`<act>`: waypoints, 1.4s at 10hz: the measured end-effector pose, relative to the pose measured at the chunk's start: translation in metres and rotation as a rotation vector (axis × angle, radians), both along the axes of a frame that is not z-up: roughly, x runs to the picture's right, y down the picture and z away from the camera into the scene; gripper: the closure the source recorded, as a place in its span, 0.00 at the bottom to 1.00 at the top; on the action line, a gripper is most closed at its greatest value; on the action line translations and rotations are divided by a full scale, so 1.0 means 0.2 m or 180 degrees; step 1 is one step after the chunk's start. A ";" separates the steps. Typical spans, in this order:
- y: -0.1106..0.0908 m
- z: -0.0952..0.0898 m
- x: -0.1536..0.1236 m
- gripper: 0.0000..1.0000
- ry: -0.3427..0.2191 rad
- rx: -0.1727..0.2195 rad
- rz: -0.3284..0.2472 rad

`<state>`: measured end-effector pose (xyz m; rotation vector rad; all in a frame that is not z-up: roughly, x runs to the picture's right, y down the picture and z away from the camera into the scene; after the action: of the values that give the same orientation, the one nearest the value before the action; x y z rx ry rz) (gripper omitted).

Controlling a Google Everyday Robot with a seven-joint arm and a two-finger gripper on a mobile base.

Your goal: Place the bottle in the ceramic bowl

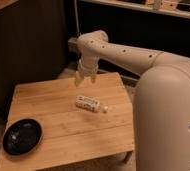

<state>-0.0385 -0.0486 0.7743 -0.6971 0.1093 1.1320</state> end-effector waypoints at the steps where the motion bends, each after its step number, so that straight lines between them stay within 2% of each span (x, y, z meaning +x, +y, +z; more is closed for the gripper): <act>1: 0.00 0.00 -0.01 0.35 -0.0260 0.0051 -0.0200; 2: 0.00 -0.01 -0.02 0.35 -0.0606 0.0130 -0.0480; 3: -0.01 -0.02 -0.01 0.35 -0.0826 0.0194 -0.0658; 5: -0.01 -0.04 0.00 0.35 -0.1166 0.0304 -0.0922; 6: -0.01 -0.04 -0.01 0.35 -0.1260 0.0334 -0.0994; 8: -0.01 -0.05 0.00 0.35 -0.1355 0.0370 -0.1064; 10: 0.00 -0.05 -0.01 0.35 -0.1354 0.0367 -0.1094; 11: 0.03 -0.04 -0.02 0.35 -0.1331 0.0353 -0.1185; 14: 0.22 0.04 -0.04 0.35 -0.1265 0.0264 -0.1457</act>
<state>-0.0464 -0.0050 0.7824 -0.7630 -0.1121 0.5446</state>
